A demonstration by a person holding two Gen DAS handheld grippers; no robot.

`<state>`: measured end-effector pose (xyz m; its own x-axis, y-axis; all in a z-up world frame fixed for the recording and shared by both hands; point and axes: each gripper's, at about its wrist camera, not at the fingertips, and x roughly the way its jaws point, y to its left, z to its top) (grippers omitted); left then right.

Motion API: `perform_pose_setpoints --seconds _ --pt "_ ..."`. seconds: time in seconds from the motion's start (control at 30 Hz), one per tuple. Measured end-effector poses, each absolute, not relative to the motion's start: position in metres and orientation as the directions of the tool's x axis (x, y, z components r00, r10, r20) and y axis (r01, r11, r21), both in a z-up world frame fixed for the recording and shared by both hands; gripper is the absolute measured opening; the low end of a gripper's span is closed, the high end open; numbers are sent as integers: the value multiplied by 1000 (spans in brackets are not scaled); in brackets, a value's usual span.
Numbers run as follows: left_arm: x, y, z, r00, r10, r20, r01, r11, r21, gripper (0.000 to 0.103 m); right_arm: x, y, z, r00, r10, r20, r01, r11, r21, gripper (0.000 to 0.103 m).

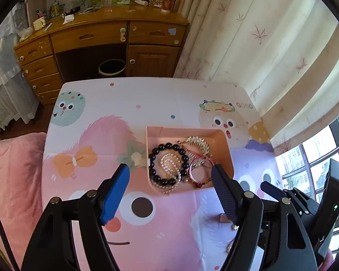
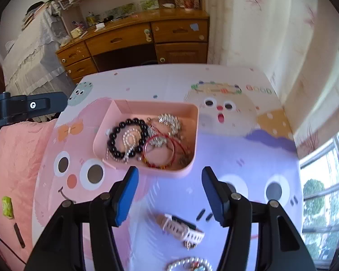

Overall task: Organize jewelry
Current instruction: 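Withdraw both grippers from the tray toward the white watch and pearl bracelet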

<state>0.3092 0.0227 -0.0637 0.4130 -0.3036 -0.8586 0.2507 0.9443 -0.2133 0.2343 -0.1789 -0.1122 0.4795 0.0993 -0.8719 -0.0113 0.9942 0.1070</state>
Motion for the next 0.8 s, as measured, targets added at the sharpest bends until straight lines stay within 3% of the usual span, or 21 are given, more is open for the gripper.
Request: perform_pose_setpoints --seconds 0.43,0.8 --pt "273 30 -80 341 -271 -900 301 939 -168 74 165 -194 -128 360 100 -928 173 970 171 62" --pt "245 0 -88 357 -315 -879 516 851 -95 77 111 -203 -155 288 119 -950 406 883 234 62"
